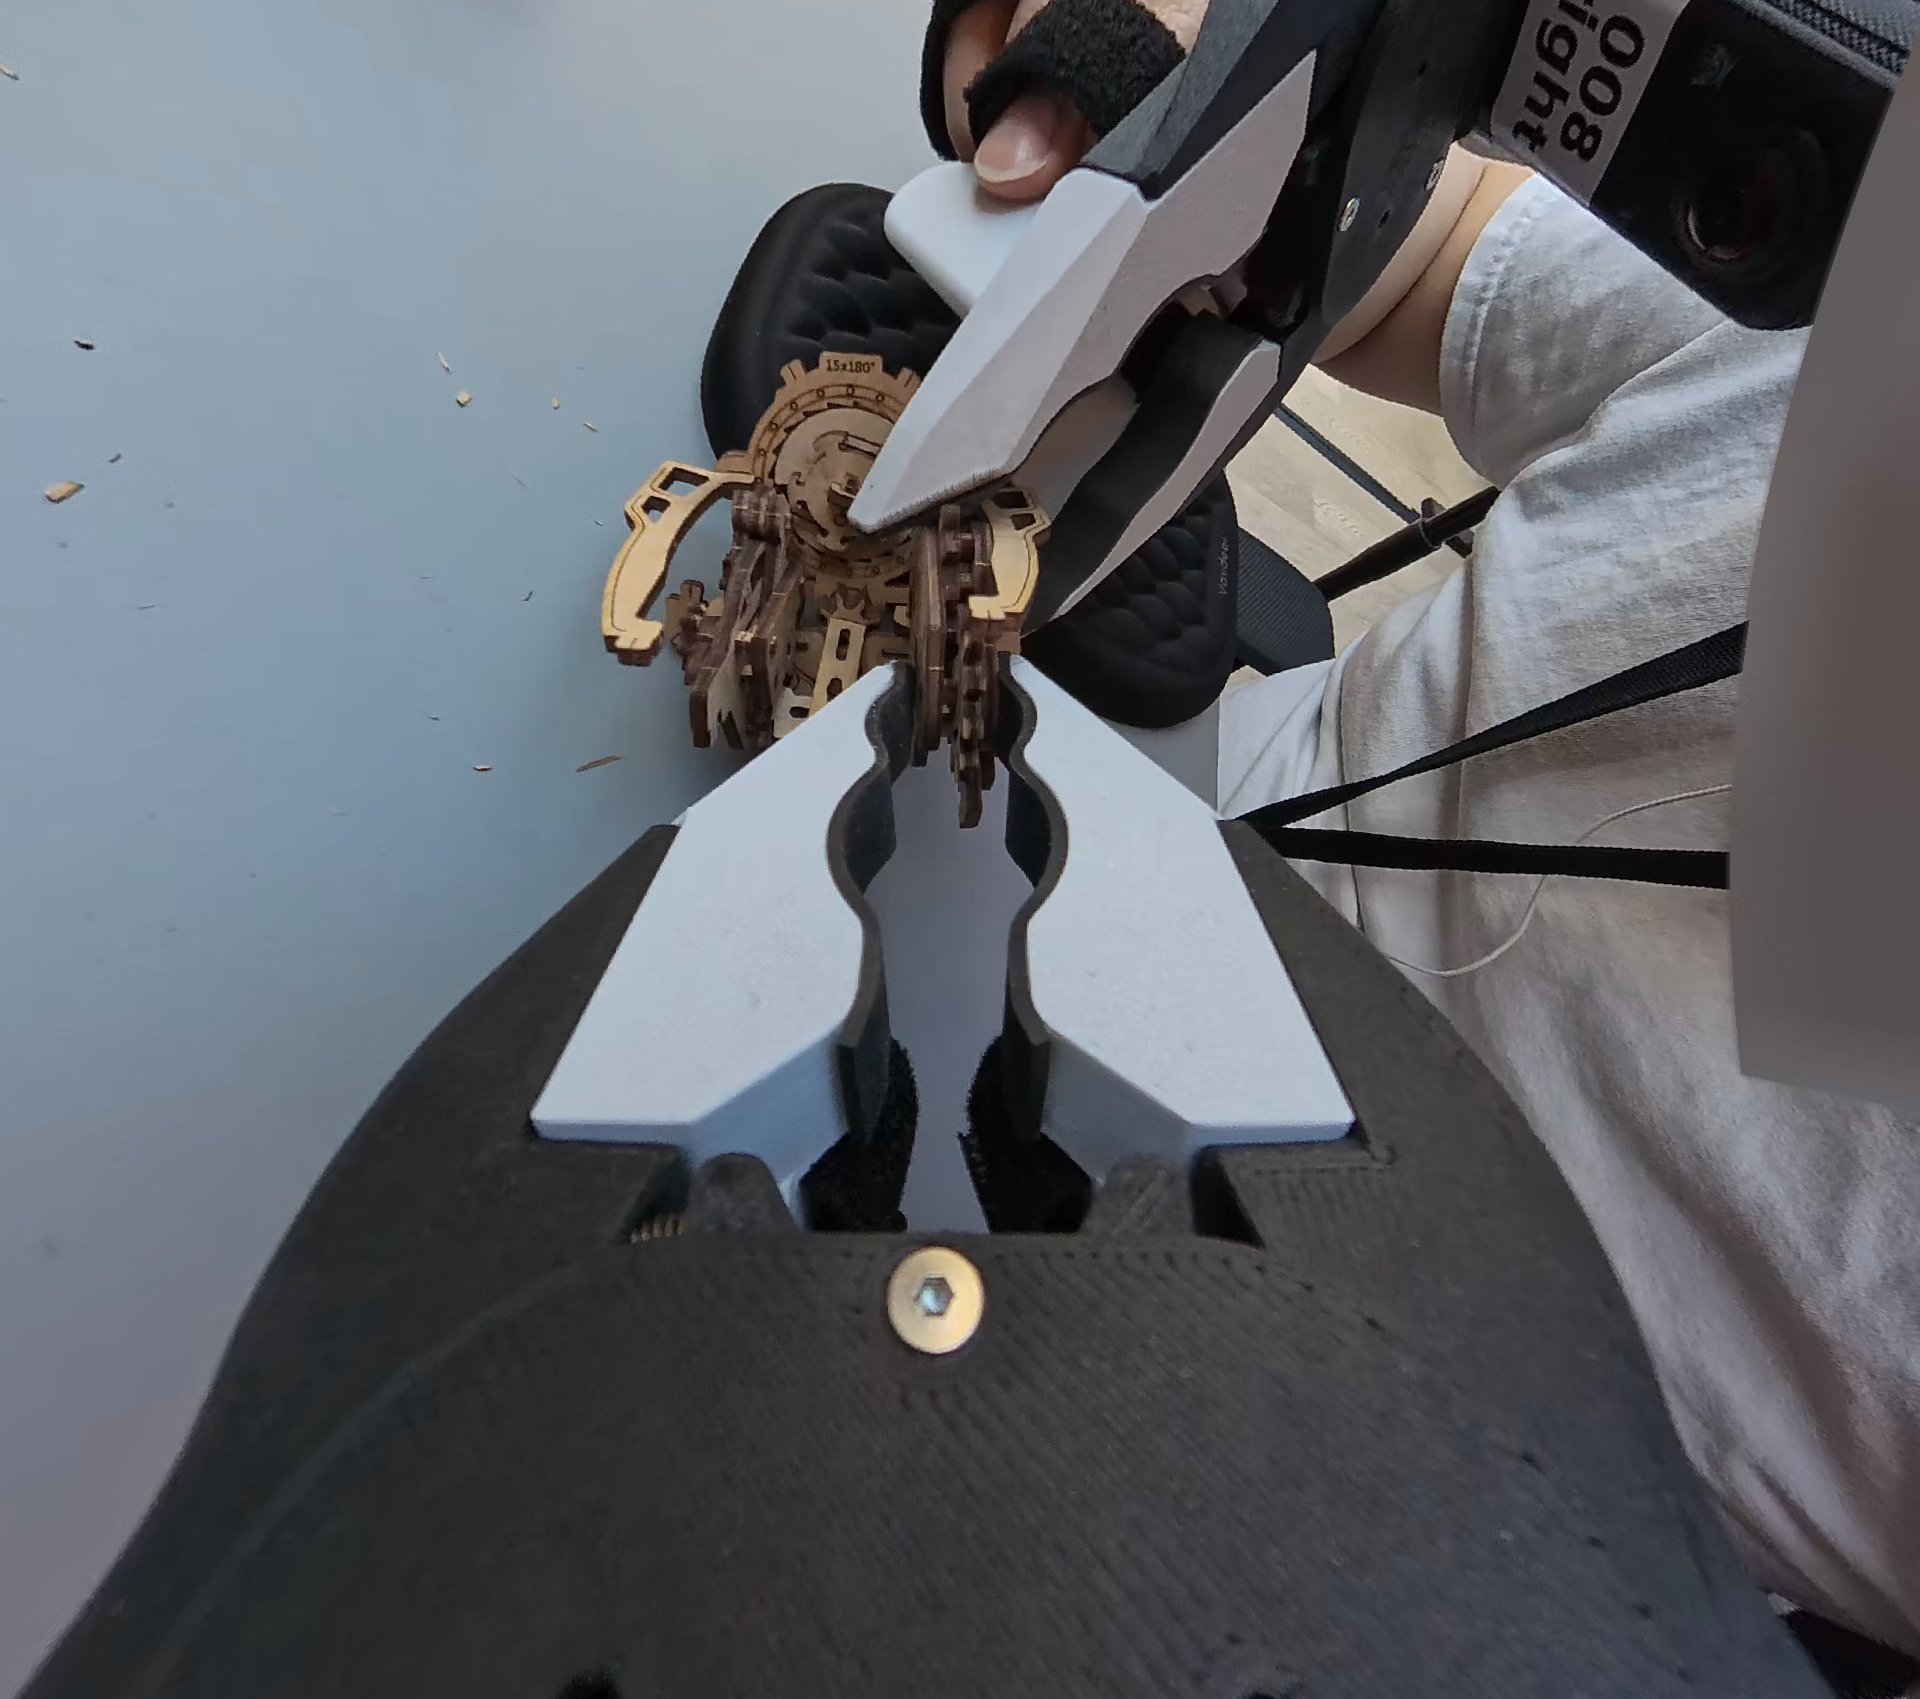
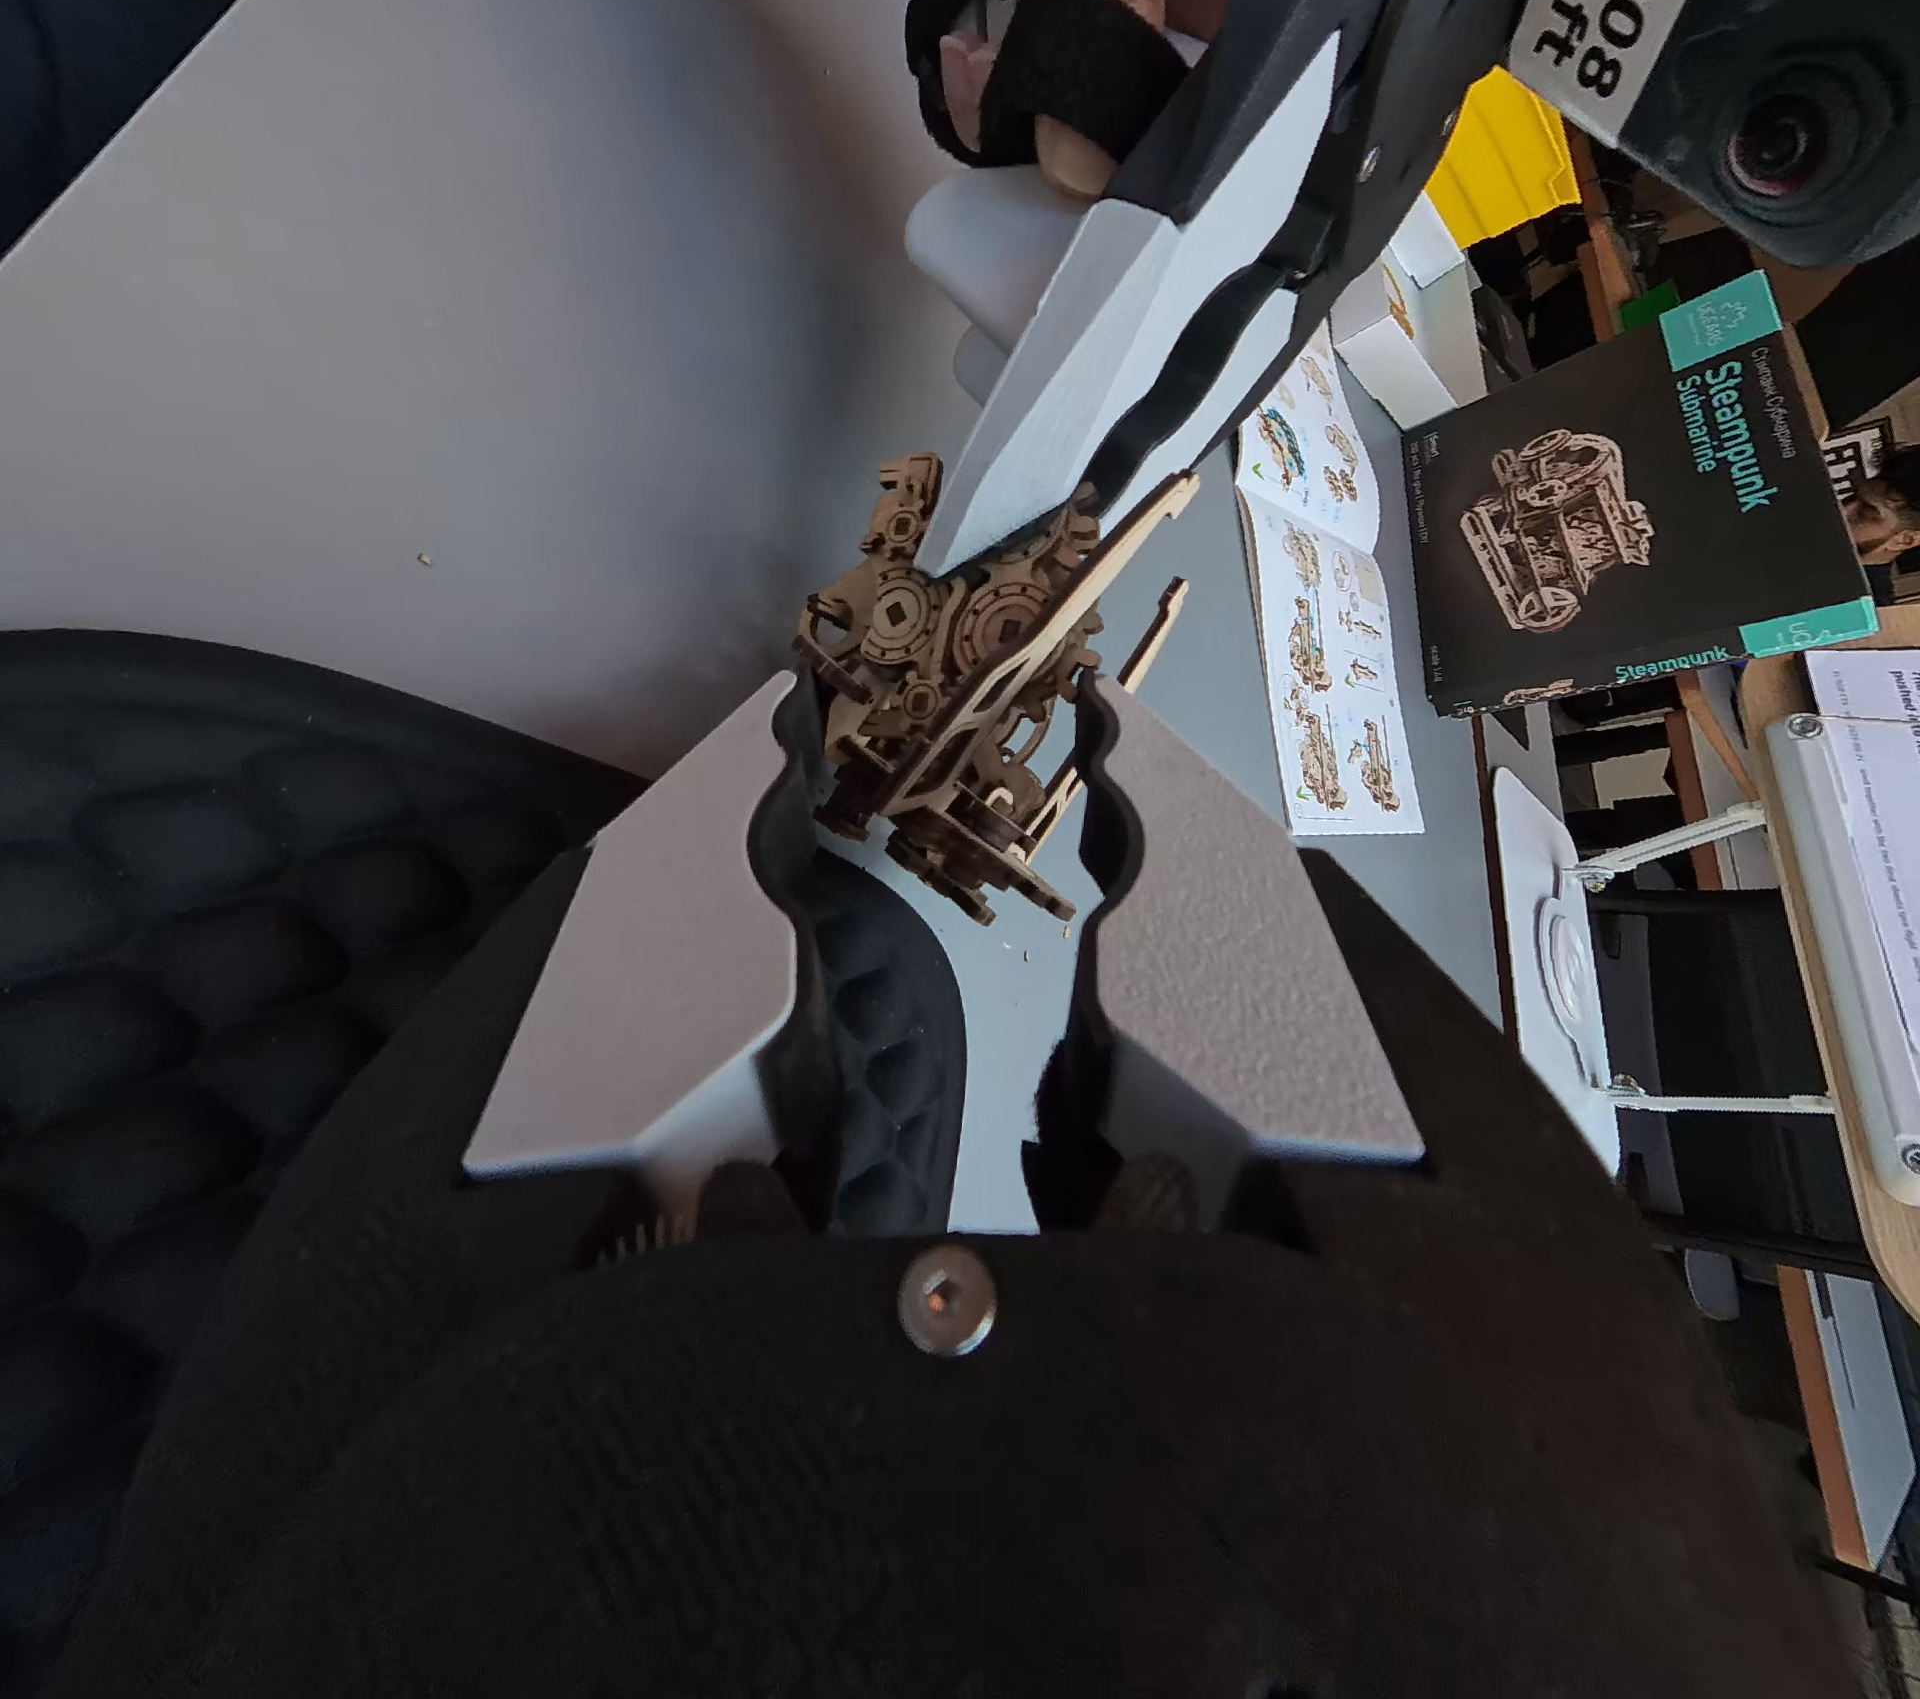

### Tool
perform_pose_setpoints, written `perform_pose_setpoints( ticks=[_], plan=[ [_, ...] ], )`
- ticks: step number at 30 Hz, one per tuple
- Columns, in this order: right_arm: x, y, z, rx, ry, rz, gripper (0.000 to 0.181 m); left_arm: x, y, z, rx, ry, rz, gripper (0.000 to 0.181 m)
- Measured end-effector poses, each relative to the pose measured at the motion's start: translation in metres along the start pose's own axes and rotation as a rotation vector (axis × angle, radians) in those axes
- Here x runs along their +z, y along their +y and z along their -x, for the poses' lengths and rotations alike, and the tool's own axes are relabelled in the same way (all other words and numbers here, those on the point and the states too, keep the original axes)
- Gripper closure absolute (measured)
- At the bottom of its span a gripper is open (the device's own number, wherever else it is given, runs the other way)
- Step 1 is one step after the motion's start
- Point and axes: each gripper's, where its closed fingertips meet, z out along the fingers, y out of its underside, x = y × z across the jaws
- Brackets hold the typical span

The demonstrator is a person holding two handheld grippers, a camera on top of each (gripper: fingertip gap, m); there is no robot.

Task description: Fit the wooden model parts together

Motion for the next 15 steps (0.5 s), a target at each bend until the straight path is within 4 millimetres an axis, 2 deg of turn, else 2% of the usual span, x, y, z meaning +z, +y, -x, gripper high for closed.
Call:
perform_pose_setpoints(
  ticks=[6,9,15],
  plan=[
    [0.0007,0.0009,-0.0022,0.009,0.015,0.009,0.133,-0.0009,-0.0025,0.0021,-0.011,0.017,-0.060,0.167],
    [0.0011,0.0003,-0.0029,0.009,0.025,0.007,0.134,-0.0009,-0.0020,0.0019,-0.026,0.038,-0.100,0.160],
    [0.0015,-0.0003,-0.0040,0.018,0.041,0.004,0.134,-0.0018,-0.0052,0.0037,-0.052,0.065,-0.201,0.164]
  ],
)
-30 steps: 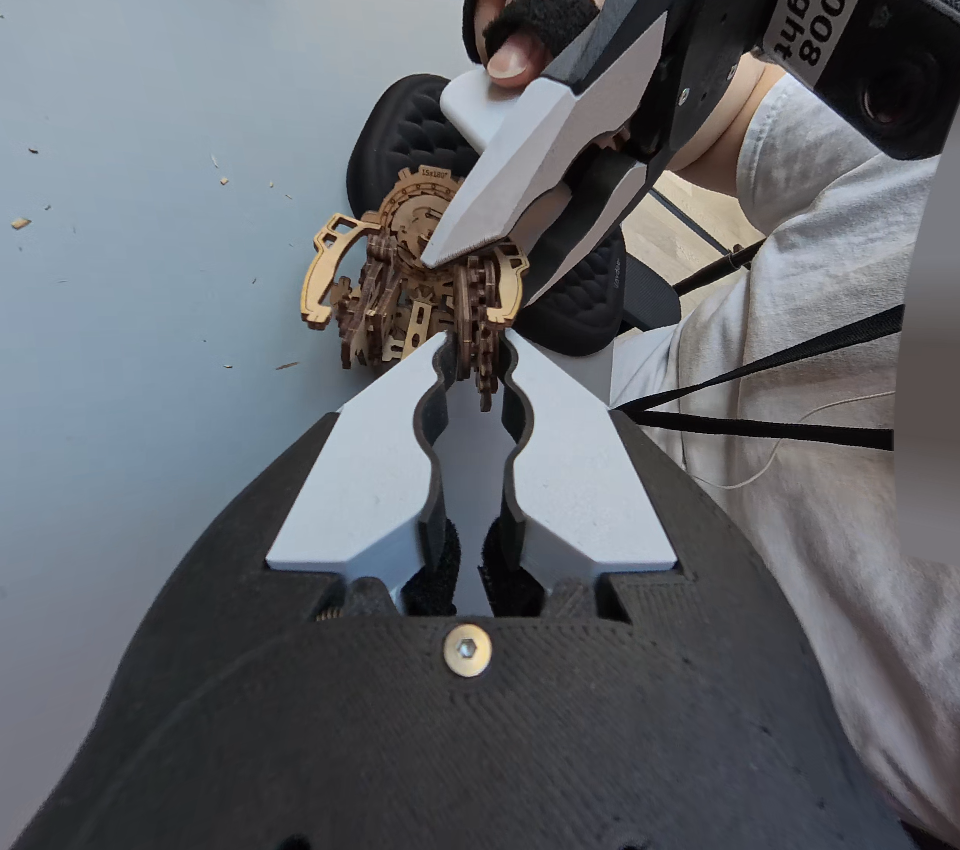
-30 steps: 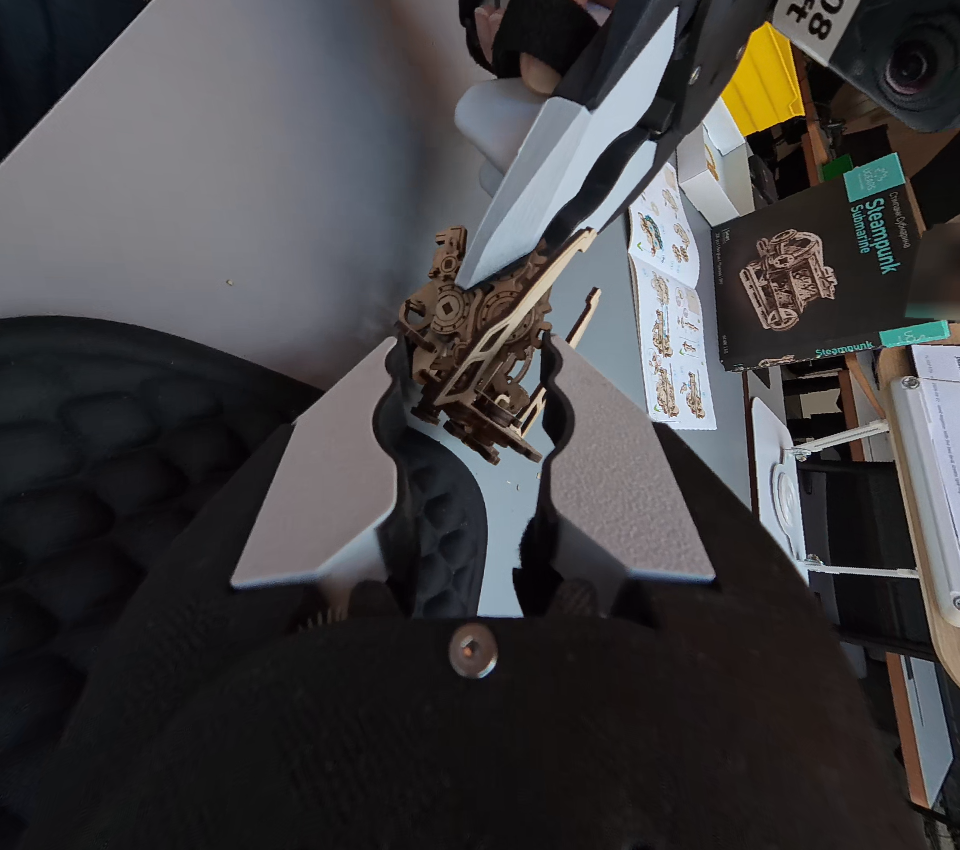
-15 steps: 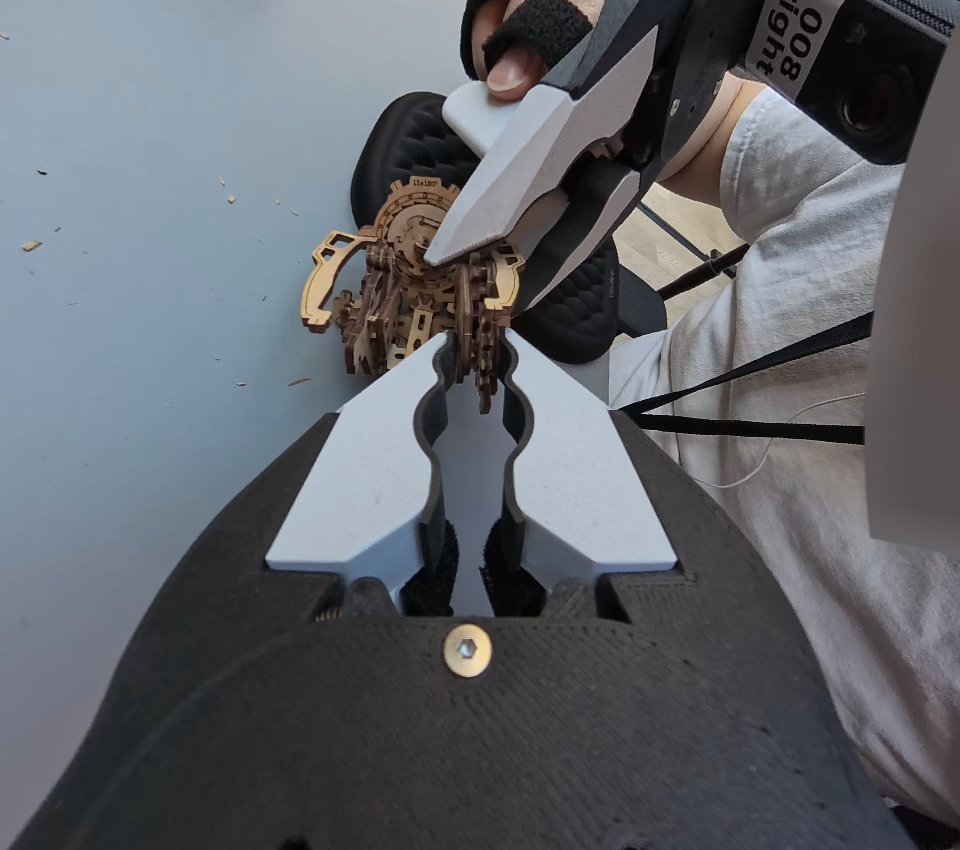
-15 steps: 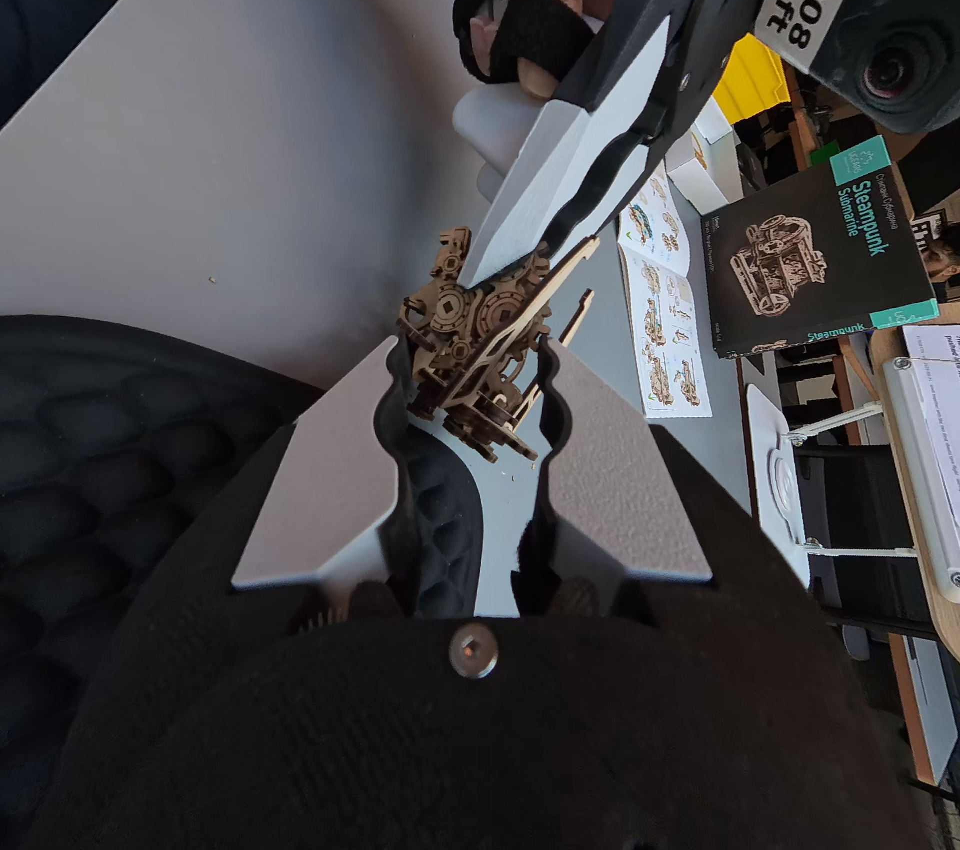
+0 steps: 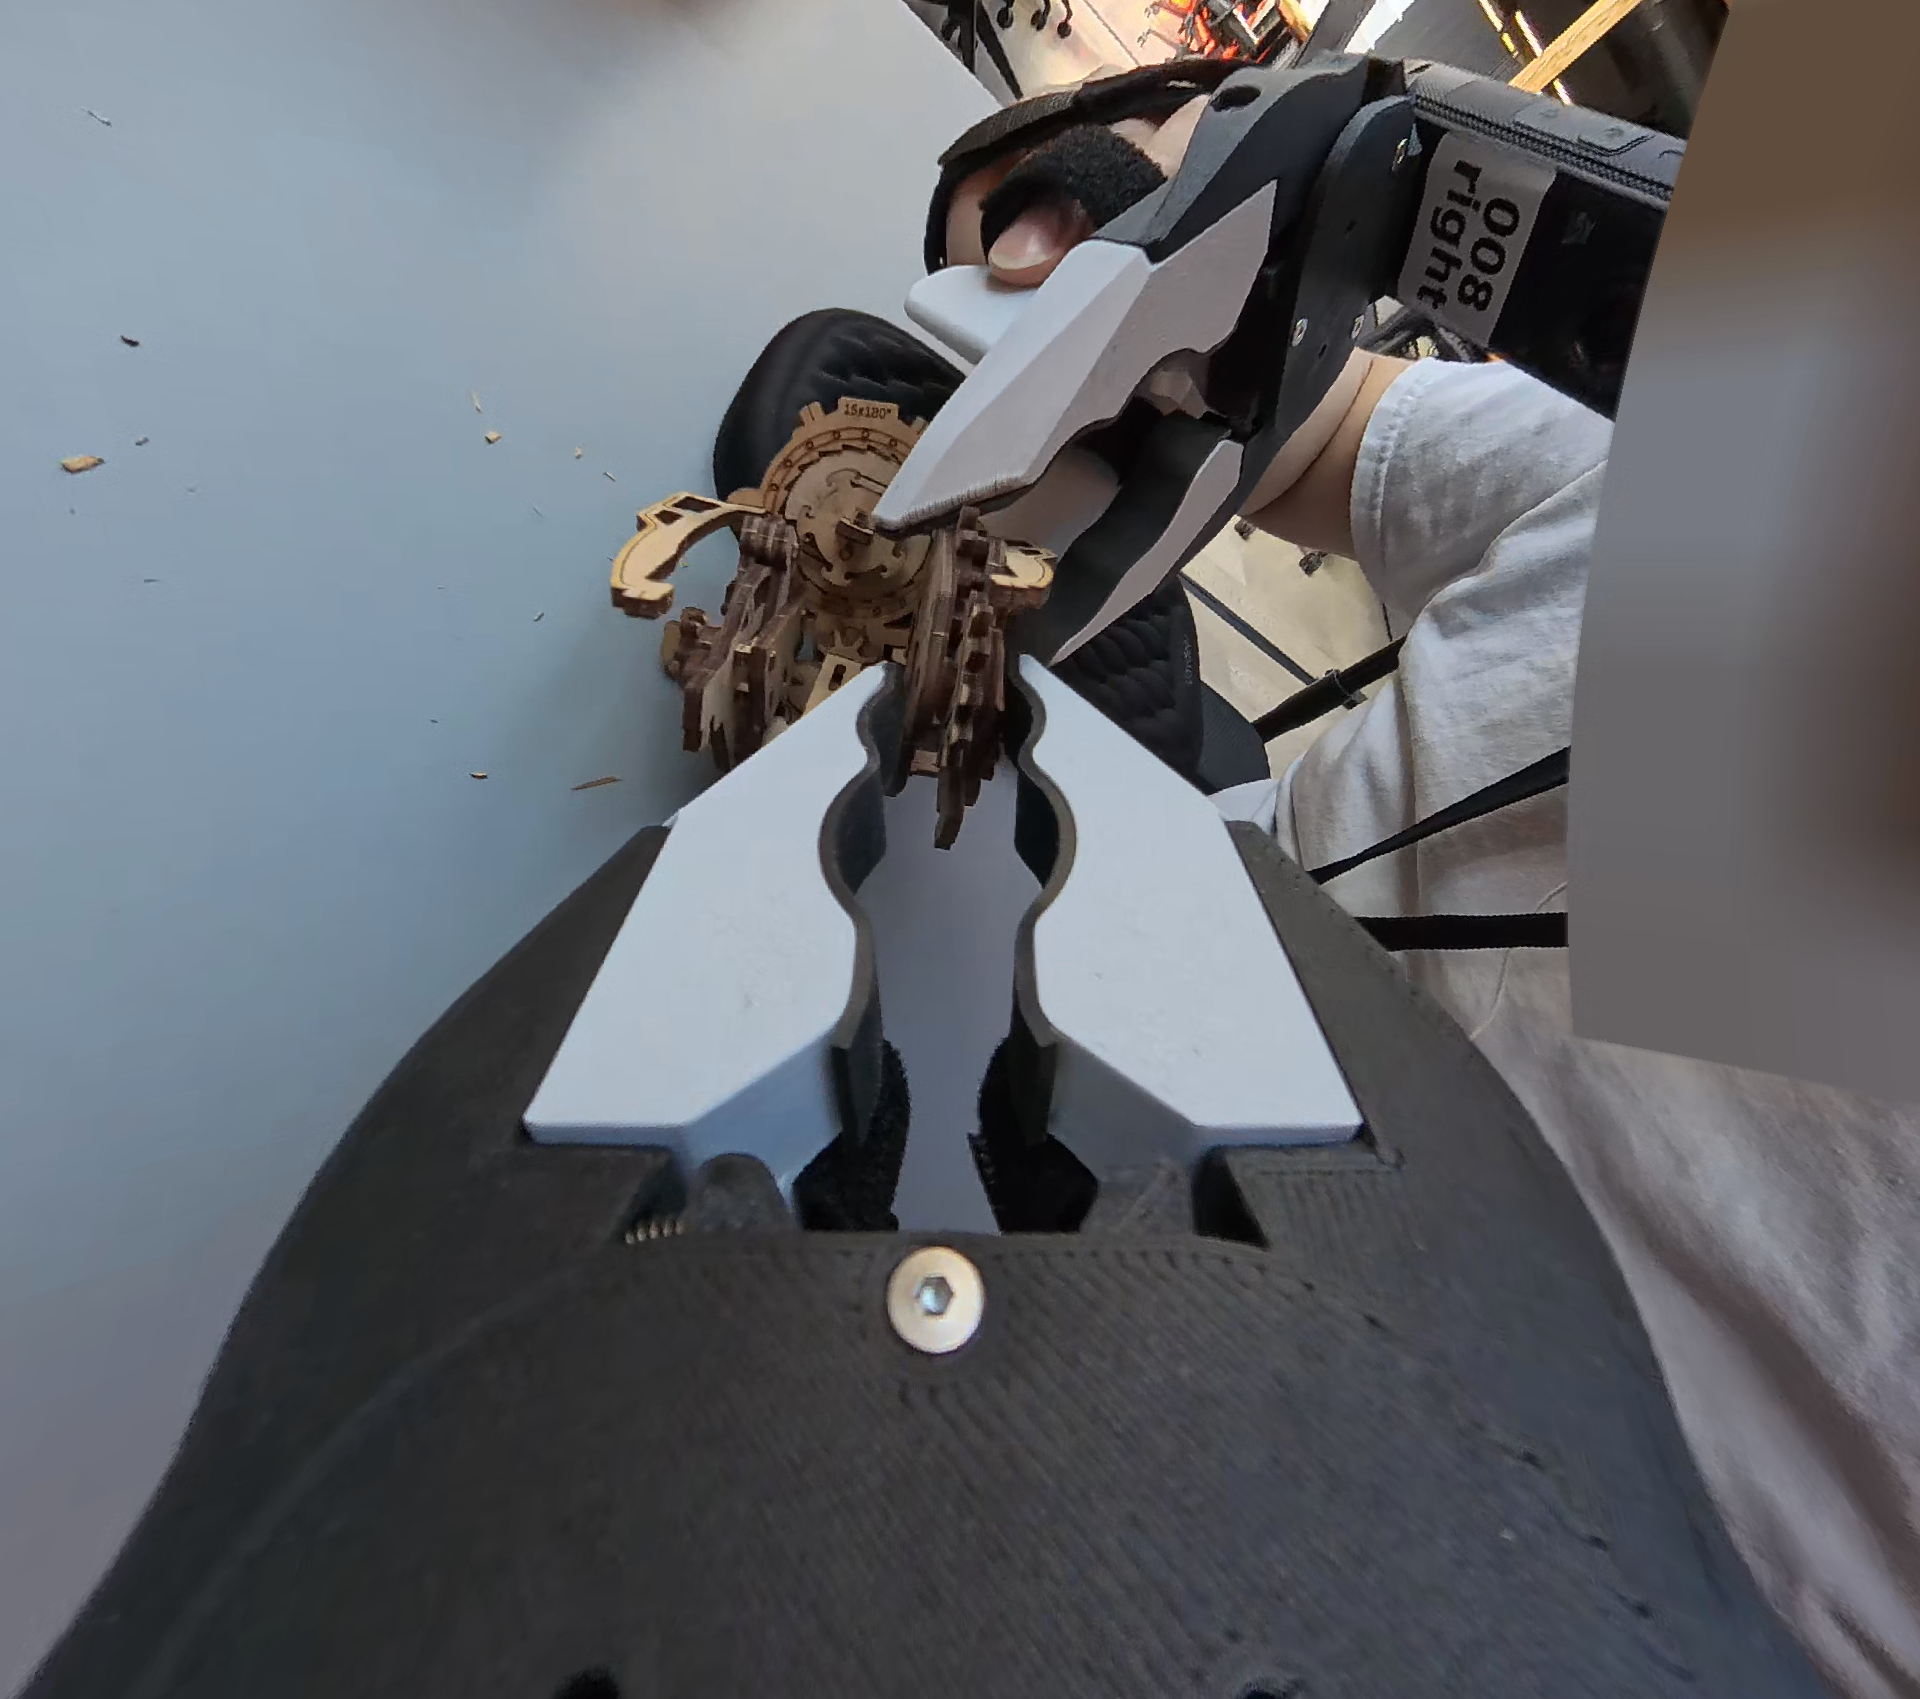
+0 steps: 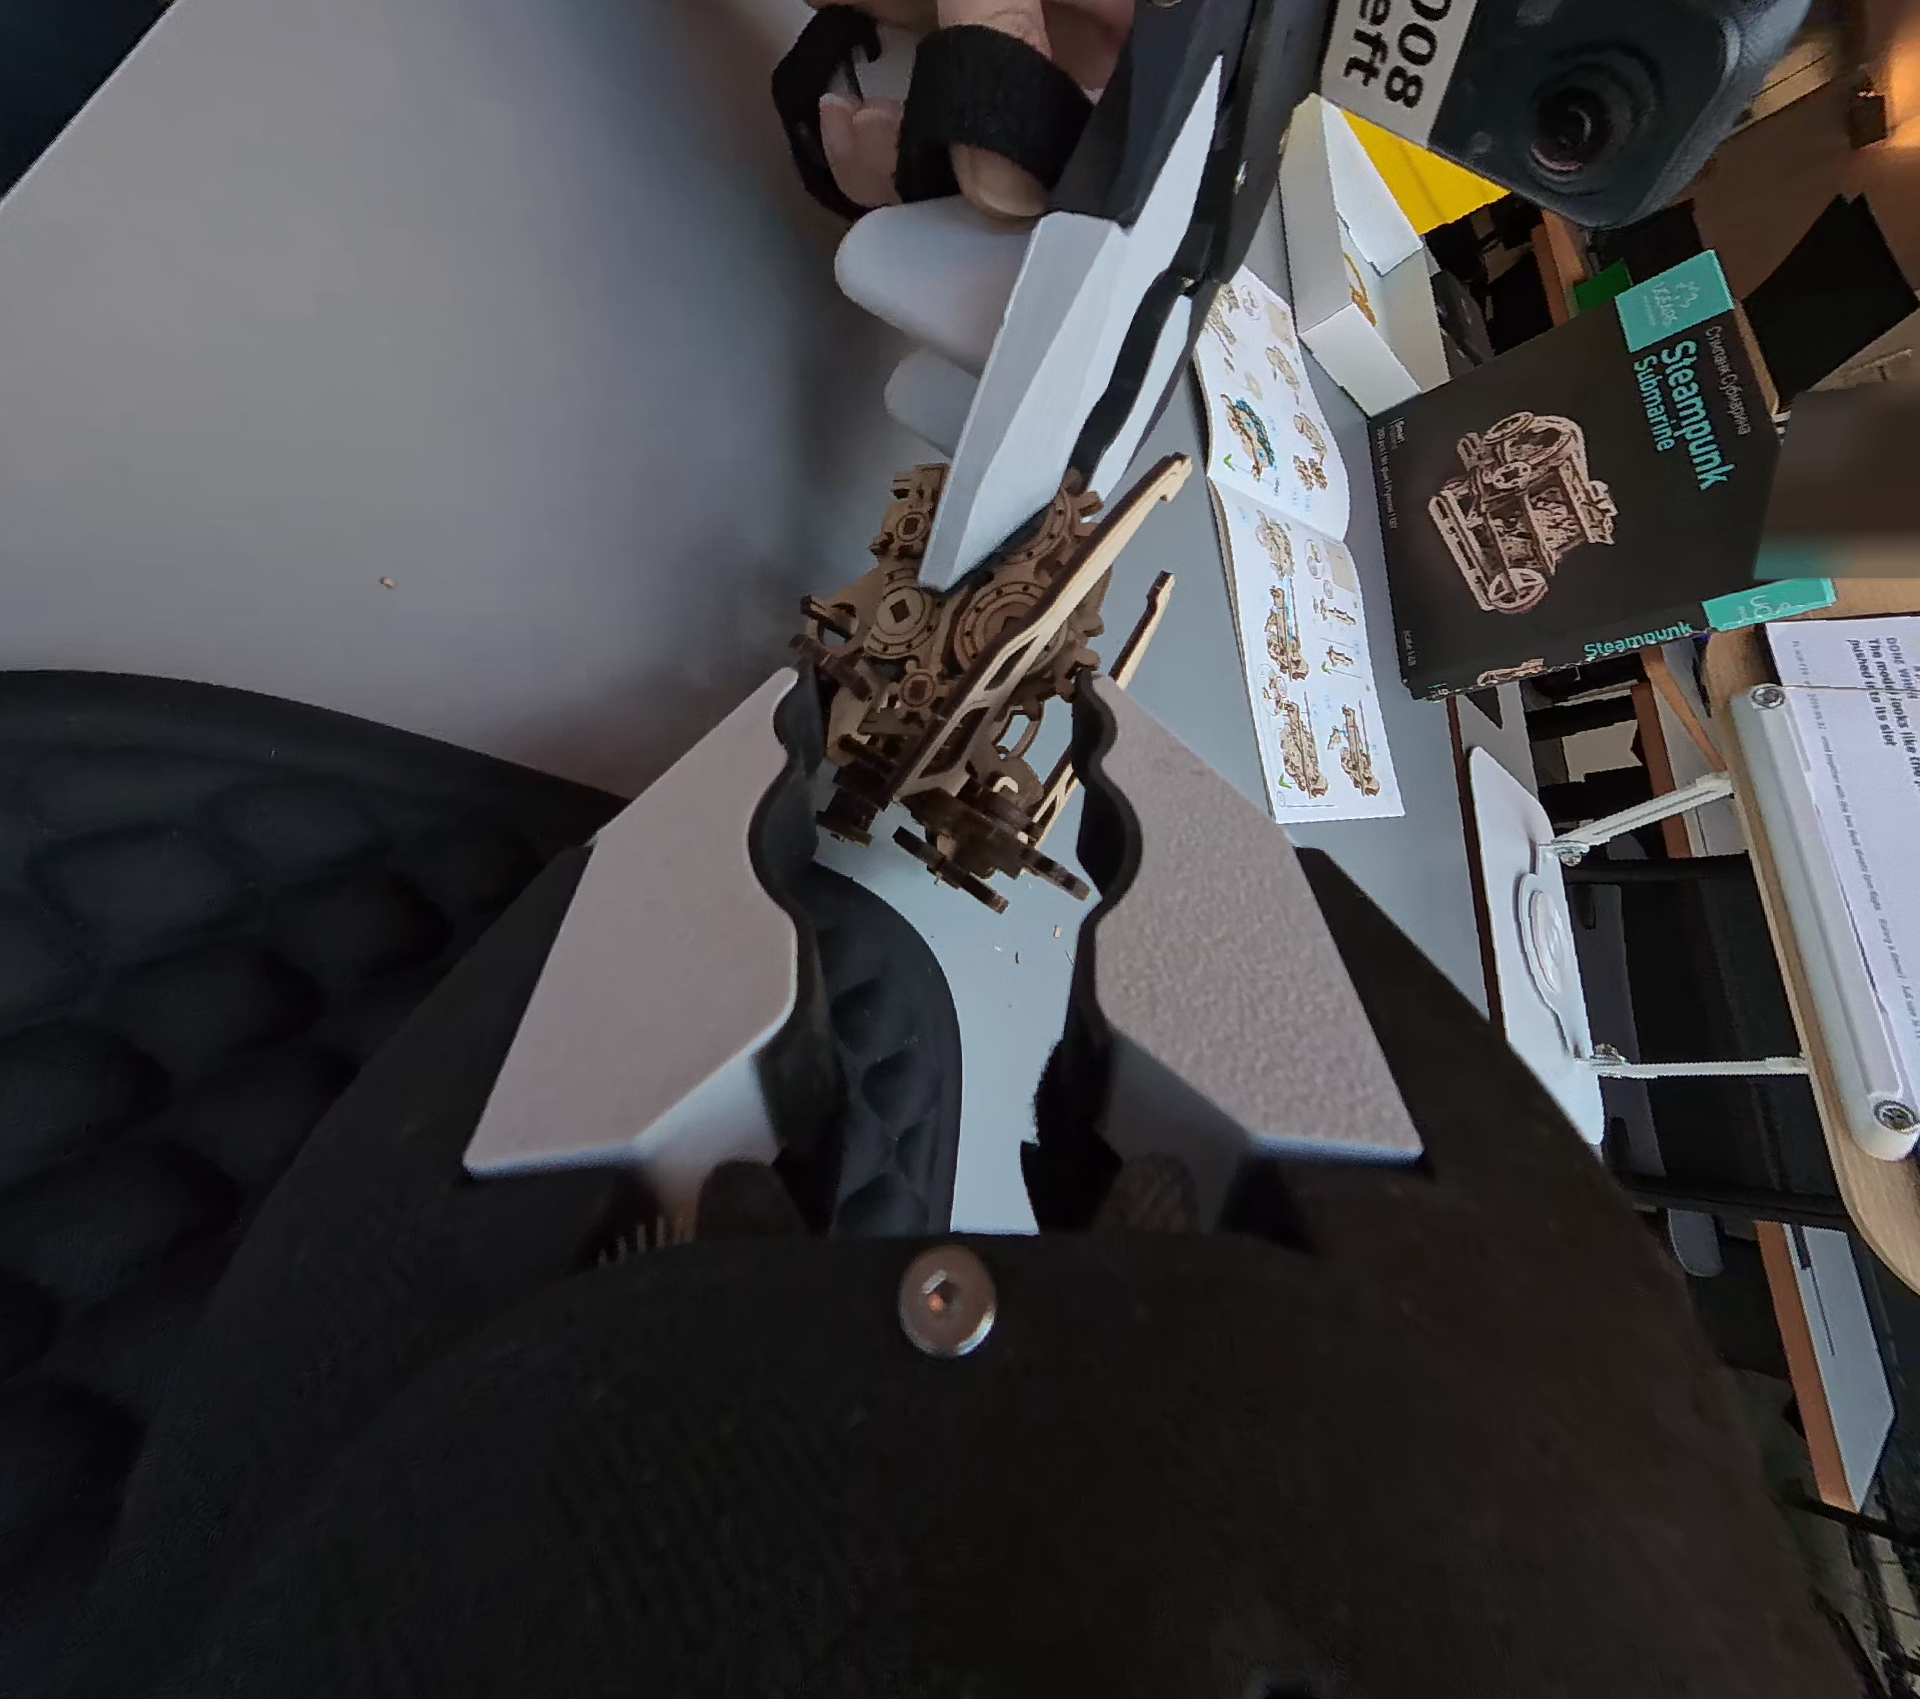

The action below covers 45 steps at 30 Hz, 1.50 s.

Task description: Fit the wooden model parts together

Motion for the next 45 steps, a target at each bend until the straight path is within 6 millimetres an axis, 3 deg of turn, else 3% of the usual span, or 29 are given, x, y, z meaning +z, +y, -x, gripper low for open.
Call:
perform_pose_setpoints(
  ticks=[8,16,30,45],
  plan=[
    [0.001,0.003,-0.002,0.022,0.017,0.001,0.133,0.000,-0.007,0.003,-0.035,0.005,-0.100,0.167],
    [0.003,0.005,-0.005,0.108,-0.007,-0.025,0.133,0.000,-0.009,0.006,-0.060,-0.026,-0.045,0.167],
    [0.009,0.014,-0.019,0.318,-0.075,-0.098,0.131,-0.003,-0.022,0.020,-0.262,0.061,0.125,0.167],
    [0.005,0.024,-0.018,0.240,-0.012,-0.046,0.131,-0.005,-0.021,0.025,-0.240,0.042,0.185,0.167]
  ],
)
